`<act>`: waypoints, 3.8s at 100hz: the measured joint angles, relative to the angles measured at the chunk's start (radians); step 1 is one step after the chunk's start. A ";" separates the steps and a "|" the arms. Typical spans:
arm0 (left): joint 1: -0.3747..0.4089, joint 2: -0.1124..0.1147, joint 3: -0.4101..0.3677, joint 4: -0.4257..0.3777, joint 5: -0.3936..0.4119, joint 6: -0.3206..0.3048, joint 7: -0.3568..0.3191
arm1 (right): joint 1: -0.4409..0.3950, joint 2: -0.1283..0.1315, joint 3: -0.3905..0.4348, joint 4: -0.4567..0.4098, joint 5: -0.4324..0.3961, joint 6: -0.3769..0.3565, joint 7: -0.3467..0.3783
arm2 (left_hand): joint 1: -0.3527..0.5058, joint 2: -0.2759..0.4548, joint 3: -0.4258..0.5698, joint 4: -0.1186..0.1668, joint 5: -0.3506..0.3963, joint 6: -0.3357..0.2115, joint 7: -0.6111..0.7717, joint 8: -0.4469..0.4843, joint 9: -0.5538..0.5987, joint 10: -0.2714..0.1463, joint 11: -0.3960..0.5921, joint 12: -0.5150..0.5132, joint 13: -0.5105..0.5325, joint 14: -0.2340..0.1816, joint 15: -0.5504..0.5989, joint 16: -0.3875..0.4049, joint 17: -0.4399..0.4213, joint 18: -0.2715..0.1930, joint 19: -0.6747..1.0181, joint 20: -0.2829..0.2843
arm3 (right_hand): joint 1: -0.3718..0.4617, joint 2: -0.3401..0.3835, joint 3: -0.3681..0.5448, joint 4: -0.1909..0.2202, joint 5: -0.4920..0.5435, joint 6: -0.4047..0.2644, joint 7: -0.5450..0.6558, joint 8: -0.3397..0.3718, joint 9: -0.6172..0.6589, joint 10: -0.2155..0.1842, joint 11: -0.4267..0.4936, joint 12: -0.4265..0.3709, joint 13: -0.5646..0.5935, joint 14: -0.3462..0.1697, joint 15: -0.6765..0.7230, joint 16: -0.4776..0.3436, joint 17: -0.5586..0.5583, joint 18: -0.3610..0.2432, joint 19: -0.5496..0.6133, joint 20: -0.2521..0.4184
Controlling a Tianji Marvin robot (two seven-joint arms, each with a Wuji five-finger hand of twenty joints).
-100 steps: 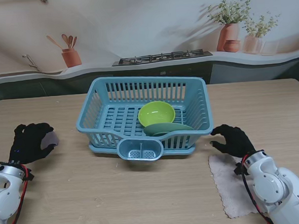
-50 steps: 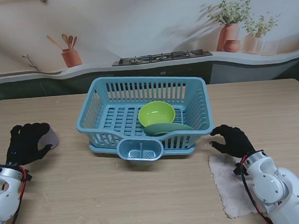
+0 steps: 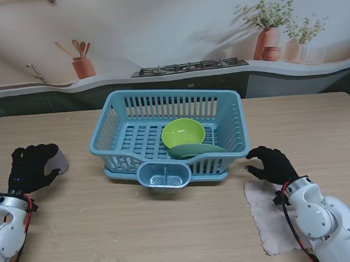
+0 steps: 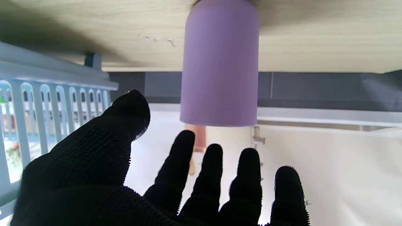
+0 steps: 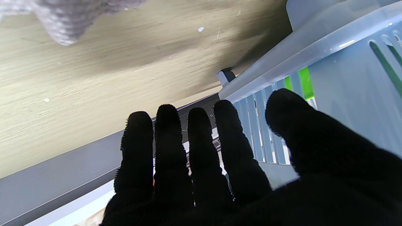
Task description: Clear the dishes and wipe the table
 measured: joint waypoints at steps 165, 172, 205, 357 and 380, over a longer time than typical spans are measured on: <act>-0.059 0.005 0.102 0.064 -0.012 0.157 -0.057 | -0.003 0.000 0.002 -0.005 0.004 0.003 -0.003 | 0.494 0.201 -0.498 0.021 0.207 0.013 0.132 0.069 0.295 0.071 0.079 0.008 0.203 0.180 0.264 0.064 0.131 0.148 0.541 -0.010 | 0.000 0.000 0.000 0.000 0.000 0.000 0.000 0.000 0.000 0.000 0.000 0.000 0.000 0.000 0.000 0.000 0.000 0.000 -0.001 0.000; -0.062 0.005 0.107 0.068 -0.016 0.162 -0.062 | -0.003 -0.001 0.002 -0.005 0.004 0.003 -0.003 | 0.508 0.202 -0.506 0.023 0.207 0.012 0.132 0.071 0.295 0.072 0.079 0.009 0.210 0.182 0.276 0.066 0.143 0.155 0.563 0.009 | 0.000 0.000 0.000 0.000 0.000 0.000 0.000 0.000 0.000 0.000 0.000 0.000 0.000 0.000 0.000 0.000 0.000 0.000 -0.001 0.000; -0.089 0.007 0.133 0.116 -0.012 0.156 -0.011 | -0.003 -0.001 0.004 -0.005 0.005 0.002 -0.004 | 0.518 0.169 -0.379 0.019 0.288 0.042 0.206 0.079 0.453 0.119 0.076 0.097 0.388 0.236 0.420 0.107 0.345 0.205 0.699 0.118 | 0.000 0.000 0.000 0.000 0.000 0.000 0.000 0.000 0.000 0.000 0.000 0.000 0.000 0.000 0.000 0.000 0.000 0.000 -0.001 0.000; -0.021 0.001 -0.009 -0.186 -0.055 0.050 -0.300 | -0.004 -0.001 0.020 -0.004 0.008 -0.029 -0.008 | 0.473 0.035 -0.232 -0.029 0.268 0.106 0.465 0.374 0.557 0.167 0.371 0.163 0.750 0.250 0.863 0.470 0.768 0.336 1.037 0.431 | 0.000 0.000 0.000 0.000 0.000 0.000 0.000 0.001 0.000 0.000 0.000 0.000 0.000 0.000 0.000 0.000 0.000 0.000 -0.001 0.000; -0.044 0.002 -0.008 -0.203 -0.068 0.026 -0.351 | -0.005 -0.002 0.027 -0.004 0.009 -0.038 -0.008 | 0.473 0.035 -0.232 -0.029 0.268 0.107 0.465 0.381 0.557 0.167 0.372 0.163 0.751 0.250 0.864 0.481 0.770 0.336 1.038 0.441 | 0.000 0.000 0.000 0.000 0.000 0.000 0.000 0.001 0.000 0.000 0.000 0.000 0.000 0.000 0.000 0.000 0.000 0.000 -0.001 0.000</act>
